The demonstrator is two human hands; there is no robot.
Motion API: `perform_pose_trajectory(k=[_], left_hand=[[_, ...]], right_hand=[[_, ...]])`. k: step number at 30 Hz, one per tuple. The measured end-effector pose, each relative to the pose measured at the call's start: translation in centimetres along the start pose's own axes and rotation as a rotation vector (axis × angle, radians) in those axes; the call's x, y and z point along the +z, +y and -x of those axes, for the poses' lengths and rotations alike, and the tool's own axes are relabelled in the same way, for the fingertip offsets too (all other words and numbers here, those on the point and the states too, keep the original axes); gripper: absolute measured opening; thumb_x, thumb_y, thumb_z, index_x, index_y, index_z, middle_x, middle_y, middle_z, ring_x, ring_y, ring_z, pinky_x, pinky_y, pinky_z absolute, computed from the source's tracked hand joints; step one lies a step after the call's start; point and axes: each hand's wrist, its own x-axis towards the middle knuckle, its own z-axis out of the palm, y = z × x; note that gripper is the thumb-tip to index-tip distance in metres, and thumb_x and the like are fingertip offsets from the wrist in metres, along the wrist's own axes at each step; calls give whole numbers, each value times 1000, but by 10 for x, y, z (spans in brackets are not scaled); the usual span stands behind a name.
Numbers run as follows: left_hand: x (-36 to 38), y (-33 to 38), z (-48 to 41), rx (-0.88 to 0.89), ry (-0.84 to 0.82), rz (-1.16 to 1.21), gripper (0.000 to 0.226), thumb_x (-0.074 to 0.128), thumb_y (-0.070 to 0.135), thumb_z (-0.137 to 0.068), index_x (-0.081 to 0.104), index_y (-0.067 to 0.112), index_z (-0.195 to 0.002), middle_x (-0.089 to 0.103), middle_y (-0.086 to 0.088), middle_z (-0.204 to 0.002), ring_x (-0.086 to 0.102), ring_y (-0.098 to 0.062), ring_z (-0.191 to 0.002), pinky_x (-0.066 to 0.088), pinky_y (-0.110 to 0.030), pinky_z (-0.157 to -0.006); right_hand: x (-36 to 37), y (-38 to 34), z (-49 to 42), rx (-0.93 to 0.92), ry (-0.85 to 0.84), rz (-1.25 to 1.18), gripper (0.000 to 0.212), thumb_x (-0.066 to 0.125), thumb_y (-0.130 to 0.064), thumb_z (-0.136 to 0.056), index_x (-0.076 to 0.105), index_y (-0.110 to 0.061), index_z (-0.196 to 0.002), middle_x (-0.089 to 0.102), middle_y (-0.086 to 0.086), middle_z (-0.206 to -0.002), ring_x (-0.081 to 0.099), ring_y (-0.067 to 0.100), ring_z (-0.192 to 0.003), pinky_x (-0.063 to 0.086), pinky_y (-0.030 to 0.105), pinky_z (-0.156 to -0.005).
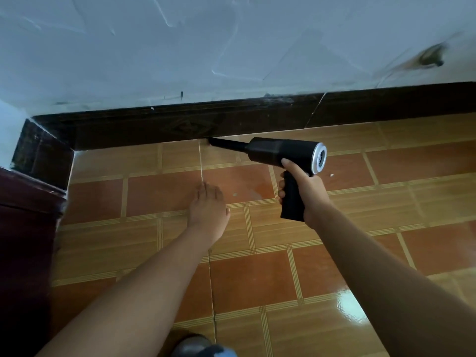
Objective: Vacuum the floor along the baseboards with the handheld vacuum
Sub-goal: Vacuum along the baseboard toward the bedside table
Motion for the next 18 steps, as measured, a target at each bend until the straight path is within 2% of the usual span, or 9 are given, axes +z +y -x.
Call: perform_pose_trajectory(k=[4,15,18], left_hand=[[1,3,1,-13,-70,-39,66,24,40,-103,5,-1,-151,3,-25,-156,3,-34,-147,6,-39,-119],[-1,10,-4,-39,-59,-48,65,28,39,-102,12,-3,-149,11,-28,-155,13,-37,-145,12,-40,-119],[1,13,-5,-53,-54,-42,65,28,39,-102,11,-3,-149,11,-28,-155,13,-37,-145,12,-40,-119]], right_hand=[[-7,5,2,-6,8,-20,25,71,-31,-80,59,-9,-79,56,5,-64,51,16,-49,46,27,-50],[-7,17,3,2,16,-78,29,72,-33,-79,59,-7,-86,56,5,-65,52,15,-49,48,27,-50],[-13,15,5,-3,31,-102,26,71,-31,-80,59,-8,-82,56,5,-63,51,15,-48,47,26,-49]])
